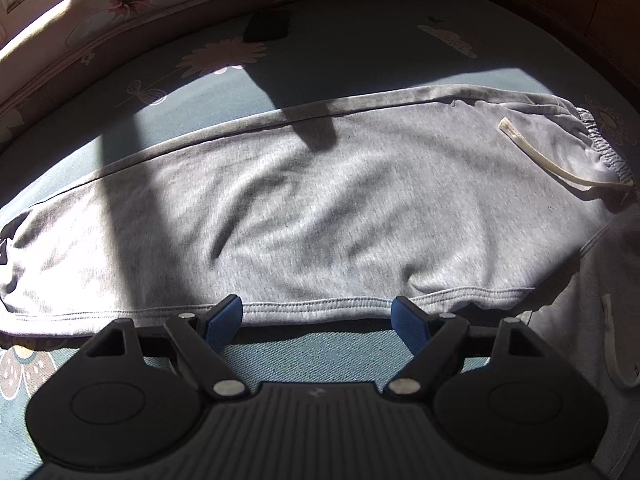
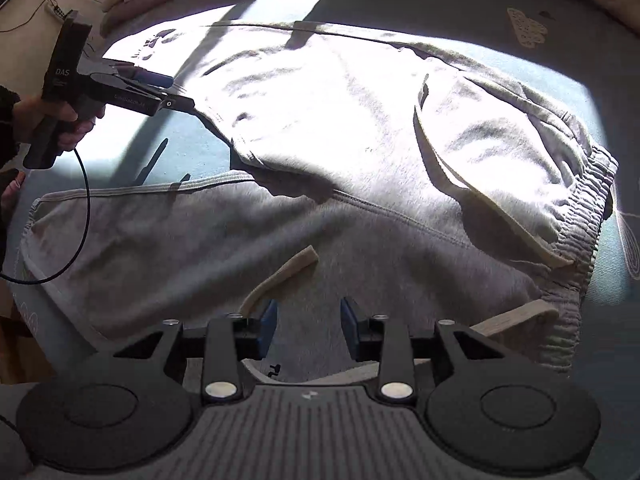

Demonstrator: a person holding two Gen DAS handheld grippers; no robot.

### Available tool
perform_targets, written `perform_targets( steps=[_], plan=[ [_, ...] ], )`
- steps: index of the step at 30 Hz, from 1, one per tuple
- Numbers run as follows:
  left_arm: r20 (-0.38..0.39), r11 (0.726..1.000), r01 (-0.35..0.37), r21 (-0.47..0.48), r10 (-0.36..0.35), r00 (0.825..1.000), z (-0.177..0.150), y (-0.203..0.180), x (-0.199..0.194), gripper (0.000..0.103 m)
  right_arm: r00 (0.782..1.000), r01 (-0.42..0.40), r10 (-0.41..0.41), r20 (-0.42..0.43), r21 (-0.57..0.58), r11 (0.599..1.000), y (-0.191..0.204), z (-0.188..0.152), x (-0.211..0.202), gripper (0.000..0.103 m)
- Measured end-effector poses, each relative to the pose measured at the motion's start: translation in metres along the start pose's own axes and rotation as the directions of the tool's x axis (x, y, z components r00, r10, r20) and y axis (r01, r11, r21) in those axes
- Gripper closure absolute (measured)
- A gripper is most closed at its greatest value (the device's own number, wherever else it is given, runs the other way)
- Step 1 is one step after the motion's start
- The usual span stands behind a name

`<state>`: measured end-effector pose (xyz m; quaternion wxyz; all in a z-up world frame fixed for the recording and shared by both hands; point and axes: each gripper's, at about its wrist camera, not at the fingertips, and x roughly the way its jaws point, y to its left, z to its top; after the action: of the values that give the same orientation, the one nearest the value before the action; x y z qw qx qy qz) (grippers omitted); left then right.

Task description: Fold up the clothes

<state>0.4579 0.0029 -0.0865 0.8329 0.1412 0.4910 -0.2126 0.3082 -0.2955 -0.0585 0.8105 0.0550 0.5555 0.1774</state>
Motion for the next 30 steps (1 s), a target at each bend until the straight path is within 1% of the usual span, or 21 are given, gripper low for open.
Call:
perform_targets(
  steps=[2, 4, 5, 8, 10, 11, 13, 14, 16, 17, 19, 20, 21, 22, 27, 29, 30],
  plan=[
    [0.003, 1.000, 0.015, -0.024, -0.015, 1.000, 0.000, -0.005, -0.002, 0.021, 0.999, -0.032, 0.031, 0.017, 0.077, 0.997, -0.015, 0.011, 0.009, 0.060],
    [0.006, 0.999, 0.035, -0.029, -0.035, 0.999, 0.001, -0.010, -0.003, 0.021, 0.995, -0.098, 0.101, -0.011, 0.152, 0.984, -0.021, 0.017, 0.031, 0.055],
    [0.007, 0.999, 0.045, -0.030, -0.044, 0.999, 0.000, -0.013, -0.004, 0.021, 0.991, -0.125, 0.132, -0.025, 0.187, 0.974, -0.023, 0.019, 0.042, 0.054],
    [0.012, 0.998, 0.057, -0.016, -0.057, 0.998, -0.001, -0.020, -0.005, 0.021, 0.979, -0.174, 0.196, -0.062, 0.261, 0.950, -0.013, 0.008, 0.072, 0.053],
    [0.007, 0.998, 0.060, -0.014, -0.060, 0.998, -0.003, -0.022, -0.004, 0.021, 0.962, -0.232, 0.264, -0.073, 0.297, 0.927, 0.001, 0.002, 0.086, 0.052],
    [0.002, 0.998, 0.062, -0.018, -0.062, 0.998, -0.003, -0.023, -0.003, 0.021, 0.951, -0.263, 0.298, -0.082, 0.296, 0.919, 0.010, -0.001, 0.092, 0.052],
    [-0.008, 0.996, 0.079, -0.030, -0.079, 0.997, -0.003, -0.023, -0.003, 0.021, 0.920, -0.346, 0.370, -0.131, 0.176, 0.922, 0.039, 0.000, 0.093, 0.052],
    [-0.008, 0.996, 0.083, -0.031, -0.084, 0.996, -0.003, -0.023, -0.004, 0.021, 0.910, -0.372, 0.385, -0.152, 0.112, 0.922, 0.052, 0.002, 0.092, 0.052],
    [0.001, 0.997, 0.081, -0.020, -0.081, 0.997, -0.004, -0.025, -0.007, 0.021, 0.940, -0.318, 0.310, -0.144, -0.031, 0.948, 0.062, 0.012, 0.077, 0.052],
    [0.009, 0.997, 0.076, -0.013, -0.076, 0.997, -0.005, -0.026, -0.009, 0.021, 0.958, -0.270, 0.263, -0.111, -0.047, 0.962, 0.056, 0.019, 0.070, 0.052],
    [0.027, 0.998, 0.066, -0.008, -0.066, 0.997, -0.007, -0.028, -0.014, 0.021, 0.987, -0.163, 0.162, -0.020, -0.037, 0.986, 0.033, 0.036, 0.055, 0.052],
    [0.034, 0.998, 0.069, -0.009, -0.069, 0.997, -0.008, -0.029, -0.016, 0.021, 0.996, -0.075, 0.076, 0.036, -0.030, 0.997, 0.016, 0.047, 0.048, 0.052],
    [0.038, 0.997, 0.073, -0.013, -0.073, 0.997, -0.010, -0.030, -0.018, 0.021, 0.997, 0.014, -0.011, 0.081, -0.036, 0.999, 0.004, 0.057, 0.044, 0.052],
    [0.040, 0.997, 0.076, -0.019, -0.075, 0.996, -0.012, -0.031, -0.019, 0.021, 0.990, 0.087, -0.082, 0.116, -0.037, 0.996, -0.007, 0.067, 0.043, 0.052],
    [0.022, 0.995, 0.100, -0.030, -0.100, 0.995, -0.026, -0.041, -0.026, 0.021, 0.968, 0.213, -0.207, 0.141, -0.029, 0.977, -0.045, 0.099, 0.079, 0.052],
    [0.006, 0.993, 0.119, -0.017, -0.119, 0.993, -0.034, -0.046, -0.031, 0.021, 0.958, 0.251, -0.245, 0.146, -0.025, 0.968, -0.058, 0.110, 0.092, 0.055],
    [0.004, 0.992, 0.122, -0.008, -0.122, 0.992, -0.037, -0.048, -0.034, 0.021, 0.964, 0.233, -0.228, 0.135, -0.022, 0.972, -0.059, 0.110, 0.096, 0.069]
  ],
)
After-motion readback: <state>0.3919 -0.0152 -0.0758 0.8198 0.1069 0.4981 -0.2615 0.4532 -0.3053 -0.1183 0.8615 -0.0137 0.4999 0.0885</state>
